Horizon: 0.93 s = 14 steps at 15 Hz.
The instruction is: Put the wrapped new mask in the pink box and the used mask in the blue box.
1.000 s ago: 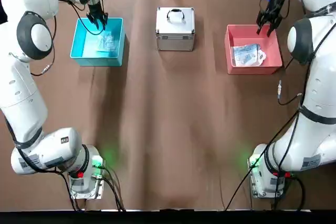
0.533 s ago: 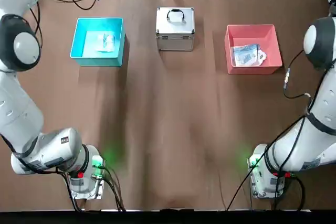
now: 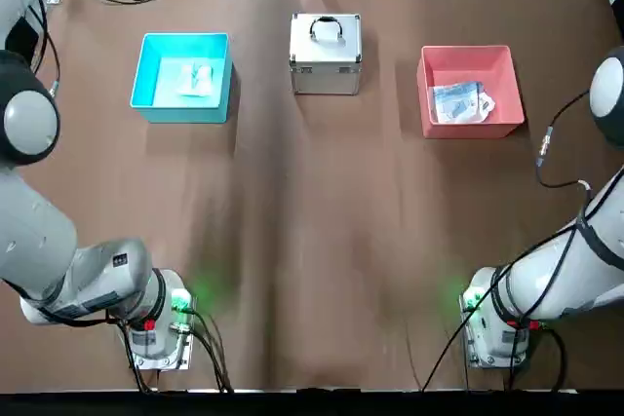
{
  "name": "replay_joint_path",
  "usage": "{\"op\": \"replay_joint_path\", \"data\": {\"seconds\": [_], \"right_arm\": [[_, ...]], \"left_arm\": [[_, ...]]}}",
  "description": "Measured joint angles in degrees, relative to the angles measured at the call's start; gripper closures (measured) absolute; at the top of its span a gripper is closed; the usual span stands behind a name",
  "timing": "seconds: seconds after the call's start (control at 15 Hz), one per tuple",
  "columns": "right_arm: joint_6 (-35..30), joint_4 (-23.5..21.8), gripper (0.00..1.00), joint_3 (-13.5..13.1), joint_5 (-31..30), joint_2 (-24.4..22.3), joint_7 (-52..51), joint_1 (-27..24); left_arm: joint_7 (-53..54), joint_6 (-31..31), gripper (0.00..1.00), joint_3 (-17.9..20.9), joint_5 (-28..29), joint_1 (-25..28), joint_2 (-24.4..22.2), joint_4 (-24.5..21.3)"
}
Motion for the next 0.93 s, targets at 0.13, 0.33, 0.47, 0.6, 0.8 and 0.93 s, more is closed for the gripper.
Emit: {"op": "replay_joint_path", "data": {"seconds": [0.13, 0.33, 0.47, 0.6, 0.8, 0.93], "right_arm": [[0.4, -1.9, 0.01, 6.3, -0.8, -2.1, 1.6, -3.7], [2.9, -7.3, 0.01, 10.4, -1.0, -6.4, 4.0, -5.6], [5.2, -11.1, 0.01, 11.2, -1.1, -9.3, 4.9, -5.6], [6.0, -13.2, 0.01, 11.3, -1.1, -11.2, 5.0, -5.6], [6.2, -14.2, 0.01, 11.4, -1.1, -11.8, 5.0, -5.6], [7.1, -14.4, 0.01, 11.7, -1.6, -11.8, 5.0, -5.4]], "left_arm": [[0.1, -4.3, 0.01, -0.2, -0.2, 0.0, -0.8, 1.9], [0.0, -6.0, 0.00, -0.1, -0.4, 0.0, -1.9, 3.7], [-0.3, -6.4, 0.00, 1.0, -2.1, -0.5, -3.1, 3.9], [-1.1, -6.6, 0.00, 6.1, -4.4, -5.1, -4.0, 3.9], [-1.8, -4.9, 0.00, 13.4, -6.9, -11.6, -4.2, 3.4], [-3.0, -2.1, 0.00, 14.3, -7.3, -12.5, -4.6, 1.3]]}}
